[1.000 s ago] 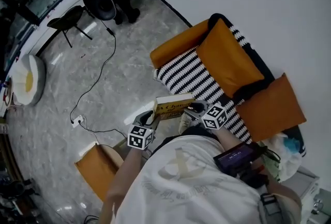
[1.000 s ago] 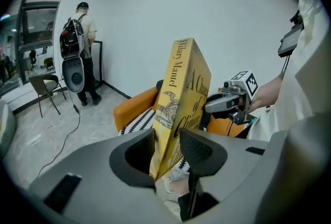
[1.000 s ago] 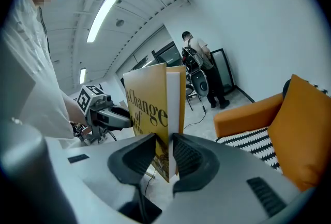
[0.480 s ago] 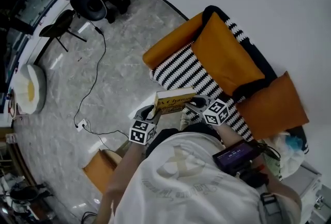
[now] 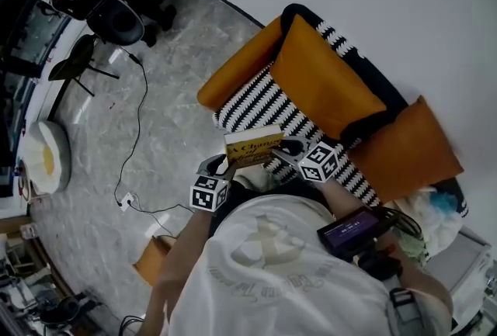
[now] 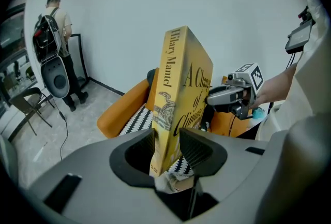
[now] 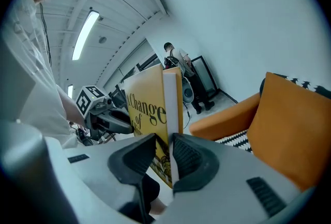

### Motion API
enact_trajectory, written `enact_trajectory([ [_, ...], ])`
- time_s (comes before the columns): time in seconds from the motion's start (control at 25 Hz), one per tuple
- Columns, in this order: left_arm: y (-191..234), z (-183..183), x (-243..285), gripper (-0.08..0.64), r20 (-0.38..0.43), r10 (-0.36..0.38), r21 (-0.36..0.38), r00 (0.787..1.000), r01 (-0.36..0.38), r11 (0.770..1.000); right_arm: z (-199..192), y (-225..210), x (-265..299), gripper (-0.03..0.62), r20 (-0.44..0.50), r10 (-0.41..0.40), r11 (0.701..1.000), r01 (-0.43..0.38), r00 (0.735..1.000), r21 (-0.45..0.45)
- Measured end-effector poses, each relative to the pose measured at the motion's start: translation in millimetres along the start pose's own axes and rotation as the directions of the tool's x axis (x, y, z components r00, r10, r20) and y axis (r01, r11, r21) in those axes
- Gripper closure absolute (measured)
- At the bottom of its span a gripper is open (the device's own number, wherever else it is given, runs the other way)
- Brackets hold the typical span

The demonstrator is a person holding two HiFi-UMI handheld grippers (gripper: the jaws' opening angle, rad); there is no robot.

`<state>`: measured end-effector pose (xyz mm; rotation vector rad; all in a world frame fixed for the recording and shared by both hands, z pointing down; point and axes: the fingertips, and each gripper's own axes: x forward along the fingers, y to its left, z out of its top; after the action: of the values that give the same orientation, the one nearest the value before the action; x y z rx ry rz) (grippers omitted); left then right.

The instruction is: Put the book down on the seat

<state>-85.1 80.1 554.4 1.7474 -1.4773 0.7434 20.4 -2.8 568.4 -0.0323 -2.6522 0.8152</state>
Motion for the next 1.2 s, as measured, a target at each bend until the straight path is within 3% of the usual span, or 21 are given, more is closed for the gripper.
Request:
enact_trajectory([
  [0.28, 0.8, 16.4, 13.7, 0.4, -0.052, -0.029, 0.051, 0.998, 0.032, 0.998, 2.6, -12.8, -7.3, 0.479, 0.057, -0.05, 0.997, 0.047, 0.997, 0.053],
  [0.56, -4.8, 15.5, 37.4, 0.4, -0.084, -0.072, 0.055, 0.994, 0.077, 0.996, -7.7, -30.6, -14.6, 0.48, 0.072, -0.101, 0.992, 0.095, 0.992, 0.088],
  [0.88, 11.1, 5.8, 58.7, 0.405, -0.102, -0.153, -0.011, 0.983, 0.153, 0.988, 2.7, -45.0, 0.1, 0.483, 0.031, -0.157, 0.983, 0.153, 0.987, 0.101],
  [1.2, 22.6, -12.5, 77.6, 0.405, -0.12, -0.166, -0.099, 0.979, 0.155, 0.983, -6.6, -55.4, 19.3, 0.485, -0.07, -0.124, 0.987, 0.13, 0.99, 0.098],
])
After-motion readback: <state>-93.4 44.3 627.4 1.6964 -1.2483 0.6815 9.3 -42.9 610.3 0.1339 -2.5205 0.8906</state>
